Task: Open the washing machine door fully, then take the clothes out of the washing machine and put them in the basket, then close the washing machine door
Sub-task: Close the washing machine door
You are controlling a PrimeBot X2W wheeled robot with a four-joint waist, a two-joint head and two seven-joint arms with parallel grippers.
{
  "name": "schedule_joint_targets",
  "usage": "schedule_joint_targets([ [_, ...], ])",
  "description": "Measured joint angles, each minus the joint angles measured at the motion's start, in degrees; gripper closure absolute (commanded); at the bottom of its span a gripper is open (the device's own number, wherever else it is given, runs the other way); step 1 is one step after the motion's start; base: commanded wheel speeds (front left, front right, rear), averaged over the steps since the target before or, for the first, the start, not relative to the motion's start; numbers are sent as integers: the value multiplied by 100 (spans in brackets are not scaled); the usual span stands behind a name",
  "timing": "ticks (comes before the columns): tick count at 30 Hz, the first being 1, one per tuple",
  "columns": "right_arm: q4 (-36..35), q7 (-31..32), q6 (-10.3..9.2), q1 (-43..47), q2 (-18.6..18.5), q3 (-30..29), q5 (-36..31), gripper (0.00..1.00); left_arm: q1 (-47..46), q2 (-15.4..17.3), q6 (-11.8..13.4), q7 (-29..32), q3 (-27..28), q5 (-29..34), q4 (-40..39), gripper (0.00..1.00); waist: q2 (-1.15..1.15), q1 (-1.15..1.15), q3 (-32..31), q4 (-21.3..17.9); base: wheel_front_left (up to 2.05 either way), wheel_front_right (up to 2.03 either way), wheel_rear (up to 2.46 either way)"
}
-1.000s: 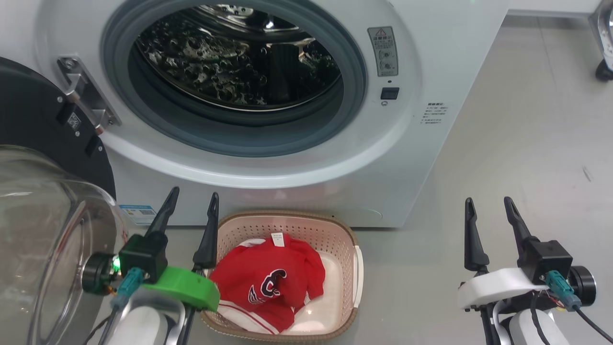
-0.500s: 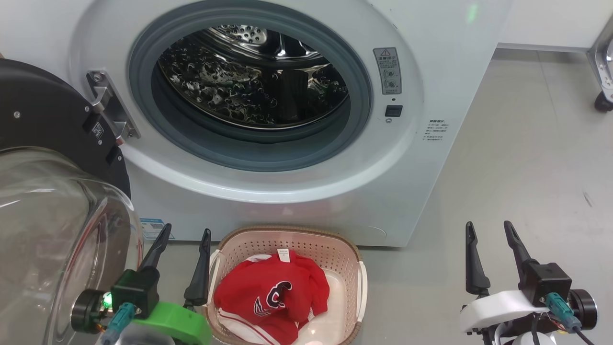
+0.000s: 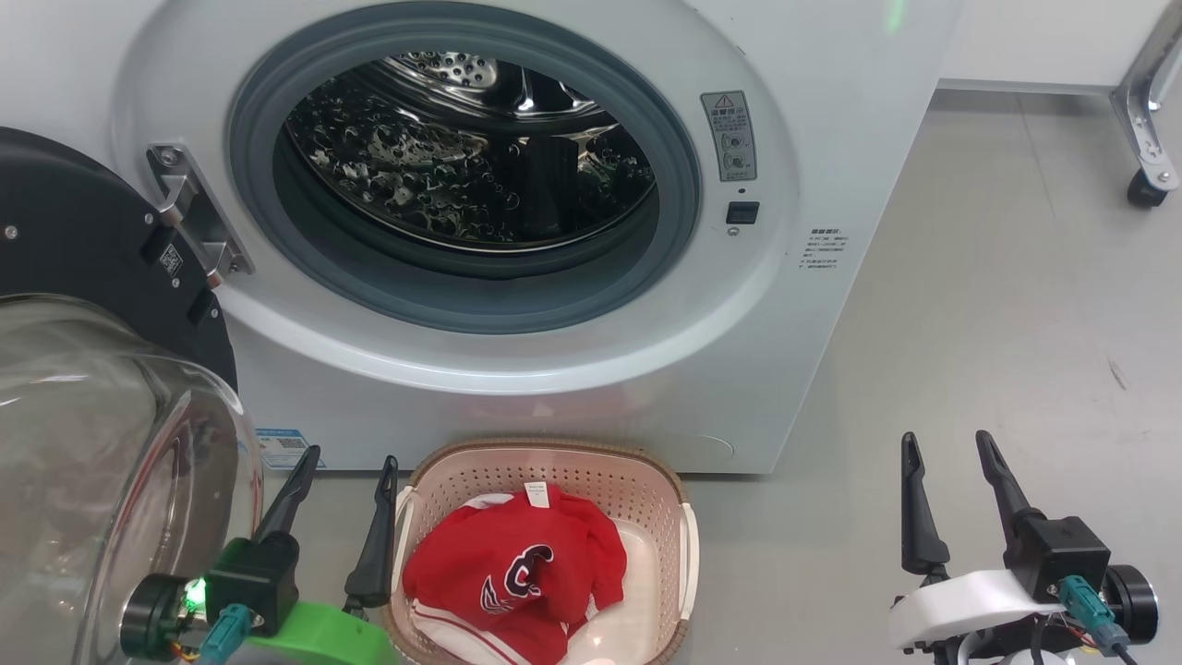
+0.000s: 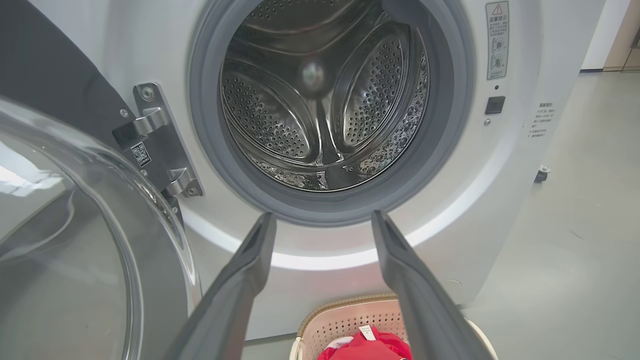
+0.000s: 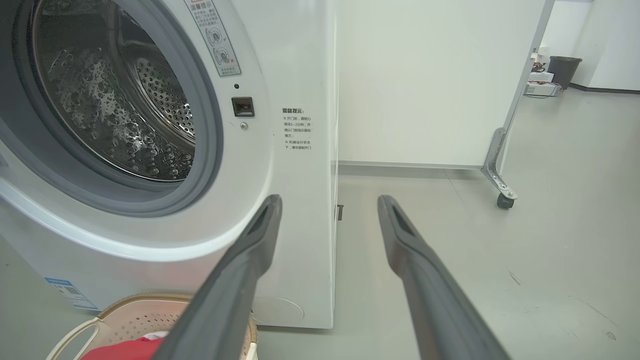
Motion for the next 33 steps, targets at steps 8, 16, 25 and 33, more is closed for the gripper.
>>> schedule_joint_targets([
  [8, -83, 10, -1, 21, -1, -32, -8, 0, 99, 20, 5, 93, 15, 86, -199, 0, 0, 0, 9, -28, 0, 0, 0],
  [16, -152, 59, -1, 25, -1, -46, -16, 0, 130, 19, 7, 145, 77, 181, -358, 0, 0, 0, 14, -34, 0, 0, 0],
  [25, -207, 80, -1, 52, -1, -51, -23, 0, 230, 14, 24, 204, 107, 241, -467, 0, 0, 0, 8, -34, -2, 2, 0],
  [33, -265, 111, -2, 92, 0, -62, -25, 0, 258, 10, 24, 297, 181, 391, -567, 0, 0, 0, 27, -34, -24, 24, 0],
])
